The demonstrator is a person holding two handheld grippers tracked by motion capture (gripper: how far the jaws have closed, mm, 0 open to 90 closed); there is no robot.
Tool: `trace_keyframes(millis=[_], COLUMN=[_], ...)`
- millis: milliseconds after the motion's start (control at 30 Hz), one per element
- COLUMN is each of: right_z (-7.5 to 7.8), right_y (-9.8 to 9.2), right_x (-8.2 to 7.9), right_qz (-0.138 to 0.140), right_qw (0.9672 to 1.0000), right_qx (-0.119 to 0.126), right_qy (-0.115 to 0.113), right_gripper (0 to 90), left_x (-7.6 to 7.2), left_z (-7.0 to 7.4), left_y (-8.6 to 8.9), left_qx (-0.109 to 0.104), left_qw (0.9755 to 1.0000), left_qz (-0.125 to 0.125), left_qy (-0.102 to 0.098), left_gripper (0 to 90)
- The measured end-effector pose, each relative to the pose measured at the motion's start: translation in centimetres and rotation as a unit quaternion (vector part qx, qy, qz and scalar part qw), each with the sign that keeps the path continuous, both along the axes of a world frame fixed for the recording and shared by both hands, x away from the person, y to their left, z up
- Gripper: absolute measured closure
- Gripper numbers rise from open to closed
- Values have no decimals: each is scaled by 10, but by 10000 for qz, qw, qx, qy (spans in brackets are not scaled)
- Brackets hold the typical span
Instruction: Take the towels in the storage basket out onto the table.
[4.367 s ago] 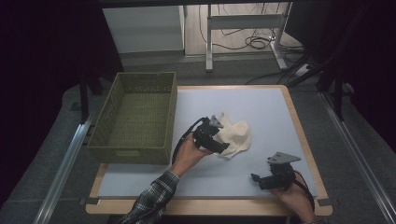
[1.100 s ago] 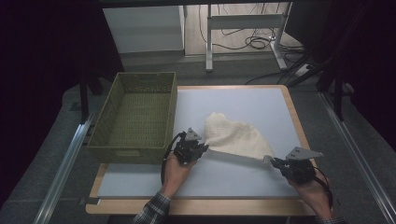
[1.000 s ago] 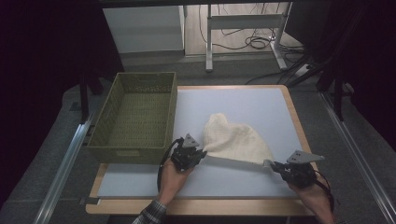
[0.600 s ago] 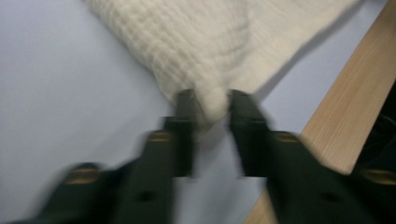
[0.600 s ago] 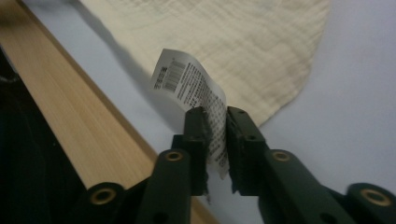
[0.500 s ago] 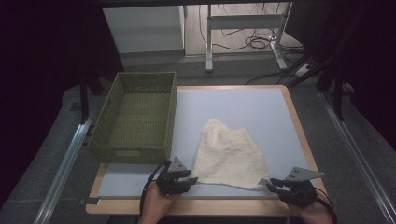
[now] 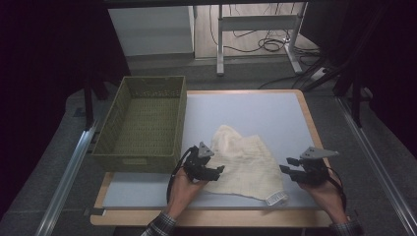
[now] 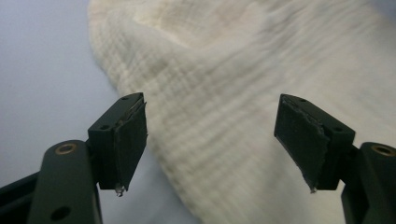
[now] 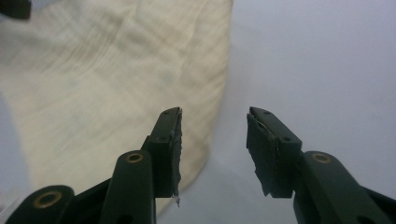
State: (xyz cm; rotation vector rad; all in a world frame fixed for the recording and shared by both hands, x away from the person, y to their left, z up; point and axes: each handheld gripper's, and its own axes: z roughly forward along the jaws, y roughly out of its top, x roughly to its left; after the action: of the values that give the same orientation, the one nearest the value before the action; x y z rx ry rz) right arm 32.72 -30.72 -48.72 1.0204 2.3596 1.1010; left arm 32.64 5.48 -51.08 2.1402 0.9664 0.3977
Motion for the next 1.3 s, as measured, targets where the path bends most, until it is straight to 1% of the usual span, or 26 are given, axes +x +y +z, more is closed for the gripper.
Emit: trace_keyframes(millis=[100,133,167,200,233,267,300,333,400,433,500,533,567,600,633,667,700,767,833,933,967,1033,1100,1133,1200,1300], right_z=[3,3,3,3,1,1,-3,-3,-8,-14,-17,-20,-25,-25,-27,-28,-28,-23,-11,13,21,27,25,21,8,-14], right_y=[8,11,16,16,23,23,30,30,36,42,44,45,46,46,46,45,45,42,44,56,65,78,93,100,110,119], right_x=[19,25,36,36,45,45,54,54,60,65,67,68,69,69,68,66,65,62,56,40,32,22,14,11,7,4], right_qz=[-34,-43,-35,-35,-11,-11,25,25,35,43,31,4,-38,-38,-55,-78,-99,-132,-129,170,352,594,859,962,1130,1247], right_qw=[9999,9999,9998,9998,9998,9998,9997,9997,9996,9995,9996,9994,9989,9989,9988,9987,9987,9990,9995,9997,9992,9981,9962,9953,9934,9911], right_qx=[90,144,208,208,209,209,227,227,252,216,169,144,37,37,-35,-93,-86,7,83,167,154,46,-39,-82,-159,-282], right_qy=[-27,-36,-25,-25,-17,-17,24,24,100,207,235,322,470,470,496,495,497,428,268,-20,-97,-180,-144,-90,87,366], right_gripper=[531,526,500,500,471,471,440,440,417,410,415,453,642,642,733,811,844,872,875,877,877,877,877,877,877,873], left_x=[4,3,1,1,-1,-3,-6,-6,-8,-10,-12,-12,-11,-11,-10,-10,-10,-10,-10,-10,-10,-10,-10,-10,-10,-10], left_z=[-8,-10,-13,-13,-14,-16,-19,-19,-22,-24,-29,-31,-34,-34,-34,-34,-35,-35,-35,-35,-35,-35,-35,-35,-35,-35], left_y=[2,3,6,6,8,9,12,12,14,14,15,16,20,20,21,21,20,21,21,21,20,20,21,21,21,21], left_qx=[24,4,12,12,31,23,28,28,94,122,223,231,32,32,-16,17,29,-1,-2,0,-13,-13,-1,-3,-12,-8], left_qw=[9999,9998,9997,9997,9997,9996,9996,9996,9995,9994,9991,9992,9994,9994,9993,9993,9994,9992,9993,9993,9993,9993,9993,9993,9993,9993], left_qz=[161,184,215,215,235,257,275,275,295,311,336,317,290,290,297,291,291,312,307,308,314,314,313,314,321,307], left_qy=[36,55,85,85,82,67,90,90,94,95,104,104,197,197,238,218,204,232,217,212,208,204,207,208,213,212], left_gripper=[209,200,190,185,178,178,167,155,152,135,129,123,111,108,108,106,105,103,103,103,103,103,103,103,103,103])
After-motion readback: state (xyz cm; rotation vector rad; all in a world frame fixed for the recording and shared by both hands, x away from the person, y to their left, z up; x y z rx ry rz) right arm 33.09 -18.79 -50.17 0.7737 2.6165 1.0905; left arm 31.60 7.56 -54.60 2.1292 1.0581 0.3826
